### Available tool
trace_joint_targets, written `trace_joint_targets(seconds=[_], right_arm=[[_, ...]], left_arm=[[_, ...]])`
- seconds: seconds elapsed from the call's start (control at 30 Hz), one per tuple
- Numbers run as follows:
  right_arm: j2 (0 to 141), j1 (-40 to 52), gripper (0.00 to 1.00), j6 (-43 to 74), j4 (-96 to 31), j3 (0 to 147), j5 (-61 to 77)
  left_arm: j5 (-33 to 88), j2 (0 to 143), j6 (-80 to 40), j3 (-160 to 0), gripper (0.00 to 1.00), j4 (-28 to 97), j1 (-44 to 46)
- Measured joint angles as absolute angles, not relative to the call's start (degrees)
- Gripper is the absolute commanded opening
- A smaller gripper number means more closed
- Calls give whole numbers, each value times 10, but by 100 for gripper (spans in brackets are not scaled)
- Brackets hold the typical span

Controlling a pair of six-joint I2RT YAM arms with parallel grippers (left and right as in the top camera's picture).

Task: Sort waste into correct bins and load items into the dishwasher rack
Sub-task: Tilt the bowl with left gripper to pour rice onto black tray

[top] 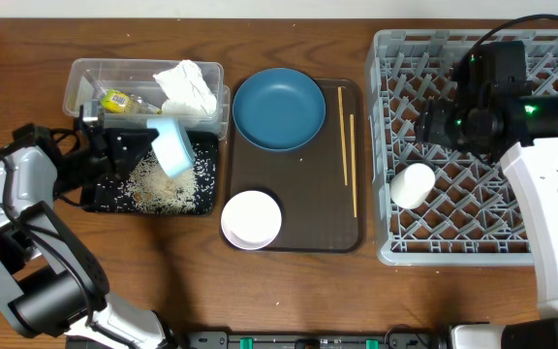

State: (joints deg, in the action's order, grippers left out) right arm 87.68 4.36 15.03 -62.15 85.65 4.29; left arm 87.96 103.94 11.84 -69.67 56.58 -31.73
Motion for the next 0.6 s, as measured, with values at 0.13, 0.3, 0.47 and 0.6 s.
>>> trace_joint_targets(seconds=[0.13,0.3,0.47,0.6], right_arm=[[877,44,71,148,-624,856,43],[877,44,70,148,-624,856,43],[877,44,71,148,-624,856,43],[877,44,71,144,-625,856,43]], left_arm=[[882,1039,116,-697,6,555,-340],[884,1039,91,-697,6,560,-371],[881,1039,81,-695,6,513,-374],[883,1040,47,-695,6,493,-375]])
